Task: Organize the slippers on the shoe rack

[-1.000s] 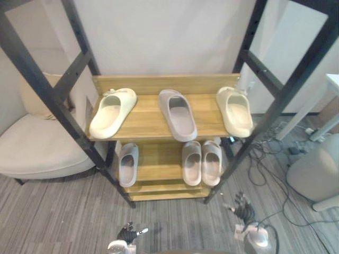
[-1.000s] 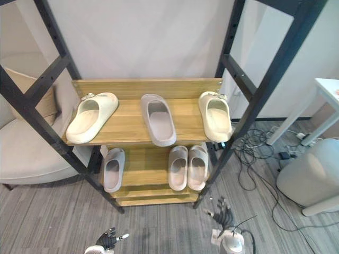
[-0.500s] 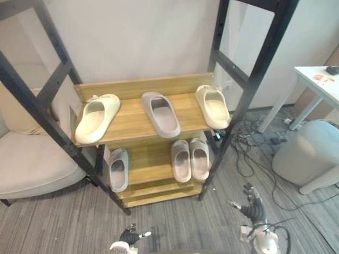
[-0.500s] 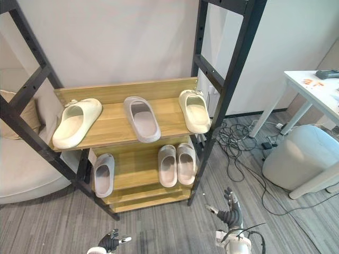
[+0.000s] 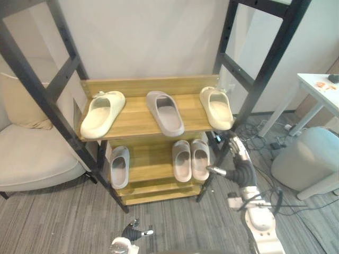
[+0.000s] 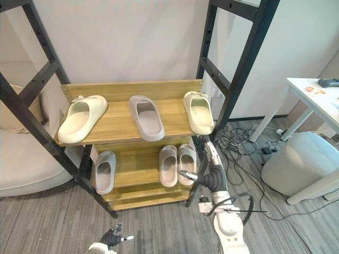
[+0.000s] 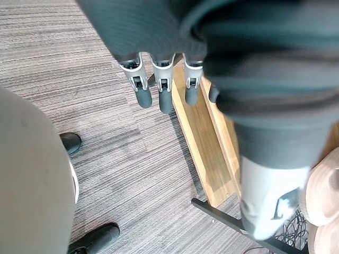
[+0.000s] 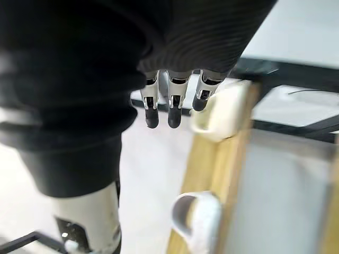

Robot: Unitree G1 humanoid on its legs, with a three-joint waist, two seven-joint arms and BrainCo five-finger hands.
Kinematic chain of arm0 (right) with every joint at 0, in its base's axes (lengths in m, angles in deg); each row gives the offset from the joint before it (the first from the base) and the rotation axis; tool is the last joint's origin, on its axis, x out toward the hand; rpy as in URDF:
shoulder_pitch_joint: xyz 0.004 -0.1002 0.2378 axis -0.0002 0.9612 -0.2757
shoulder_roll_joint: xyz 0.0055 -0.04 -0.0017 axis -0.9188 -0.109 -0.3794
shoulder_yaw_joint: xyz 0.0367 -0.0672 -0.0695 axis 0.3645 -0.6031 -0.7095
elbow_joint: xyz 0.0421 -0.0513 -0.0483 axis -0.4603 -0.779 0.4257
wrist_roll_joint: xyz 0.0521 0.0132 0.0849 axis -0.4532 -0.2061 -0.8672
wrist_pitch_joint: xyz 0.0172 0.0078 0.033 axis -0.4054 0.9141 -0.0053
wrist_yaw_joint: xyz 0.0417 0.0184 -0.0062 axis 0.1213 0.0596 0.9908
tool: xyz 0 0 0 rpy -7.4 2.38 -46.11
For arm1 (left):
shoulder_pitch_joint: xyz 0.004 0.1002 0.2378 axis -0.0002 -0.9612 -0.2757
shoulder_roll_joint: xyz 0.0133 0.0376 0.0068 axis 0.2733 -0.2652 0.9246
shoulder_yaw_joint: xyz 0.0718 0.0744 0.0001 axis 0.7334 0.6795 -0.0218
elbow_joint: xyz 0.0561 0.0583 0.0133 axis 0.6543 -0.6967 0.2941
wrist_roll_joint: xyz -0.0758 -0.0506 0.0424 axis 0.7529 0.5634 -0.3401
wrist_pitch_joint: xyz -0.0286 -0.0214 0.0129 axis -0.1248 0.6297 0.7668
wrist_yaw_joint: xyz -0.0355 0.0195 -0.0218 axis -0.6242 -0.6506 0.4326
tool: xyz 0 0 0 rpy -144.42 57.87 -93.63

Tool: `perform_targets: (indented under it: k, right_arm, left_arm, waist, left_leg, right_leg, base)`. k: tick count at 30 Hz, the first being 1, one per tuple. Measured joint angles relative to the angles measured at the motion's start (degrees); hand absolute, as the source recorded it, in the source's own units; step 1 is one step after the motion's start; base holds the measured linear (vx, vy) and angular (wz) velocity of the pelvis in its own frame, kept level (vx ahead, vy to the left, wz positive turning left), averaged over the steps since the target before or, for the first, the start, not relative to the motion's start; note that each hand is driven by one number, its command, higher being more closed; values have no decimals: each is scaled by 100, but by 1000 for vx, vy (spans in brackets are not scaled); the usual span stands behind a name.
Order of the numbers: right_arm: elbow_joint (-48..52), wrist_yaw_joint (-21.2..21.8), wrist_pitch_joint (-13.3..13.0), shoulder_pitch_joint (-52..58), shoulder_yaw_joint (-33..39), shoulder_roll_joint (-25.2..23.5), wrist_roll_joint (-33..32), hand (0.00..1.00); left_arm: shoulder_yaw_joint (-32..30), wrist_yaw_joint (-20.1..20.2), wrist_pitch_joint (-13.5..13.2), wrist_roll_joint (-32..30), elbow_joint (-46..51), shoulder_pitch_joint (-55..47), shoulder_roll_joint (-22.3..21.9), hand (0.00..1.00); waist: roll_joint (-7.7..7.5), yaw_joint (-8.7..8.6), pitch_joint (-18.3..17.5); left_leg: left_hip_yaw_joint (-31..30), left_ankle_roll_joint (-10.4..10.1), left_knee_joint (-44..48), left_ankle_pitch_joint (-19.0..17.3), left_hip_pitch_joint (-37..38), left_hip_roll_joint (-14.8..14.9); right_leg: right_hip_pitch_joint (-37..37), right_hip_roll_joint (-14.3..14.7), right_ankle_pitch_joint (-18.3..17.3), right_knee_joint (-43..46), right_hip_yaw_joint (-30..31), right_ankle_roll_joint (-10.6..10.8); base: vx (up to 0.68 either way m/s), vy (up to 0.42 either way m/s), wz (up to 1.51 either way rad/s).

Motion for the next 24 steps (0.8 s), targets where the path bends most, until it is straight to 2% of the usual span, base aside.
perform_targets:
  k: [3, 6, 10, 18, 24]
  right_arm:
    - [1, -43, 1, -242, 20, 124, 31, 0]
    - [-1, -370, 12, -887, 201, 530, 28, 0]
    - [-166, -569, 16, -1548, 291, 580, 20, 0]
    - [-1442, -857, 279, -2691, 520, 1082, -22, 0]
    - [-2410, -896, 454, -3532, 499, 1336, -18, 0]
  left_arm:
    - [-17, 6, 6, -15, -6, 2, 1, 0]
    - [-81, 14, 11, -41, 6, 3, 1, 0]
    - [-101, 16, 12, -37, 69, 4, 1, 0]
    - [-112, 106, 45, 21, 136, 1, 41, 0]
    - [-113, 108, 47, 26, 238, -11, 50, 0]
  waist:
    - [-4, 0, 1]
    - [-15, 8, 12]
    - [-31, 66, 16]
    - [-55, 82, 40]
    - [-85, 152, 61]
  left_leg:
    - [-38, 11, -23, 7, -34, -15]
    - [-261, 50, -49, 78, -139, -80]
    - [-370, 42, -48, 103, -219, -77]
    - [-558, 27, -255, 289, -459, -92]
    - [-602, 31, -309, 320, -520, -93]
  right_leg:
    - [1, -23, -14, 1, -16, 0]
    - [10, -73, -22, 6, -214, 6]
    - [1, -70, -22, 3, -333, 6]
    - [-233, -72, -22, 3, -490, 3]
    - [-289, -70, -20, 4, -568, 1]
  base:
    - [10, -16, 6]
    - [21, -22, 33]
    - [14, -27, 18]
    - [5, -25, 12]
    - [12, -8, 5]
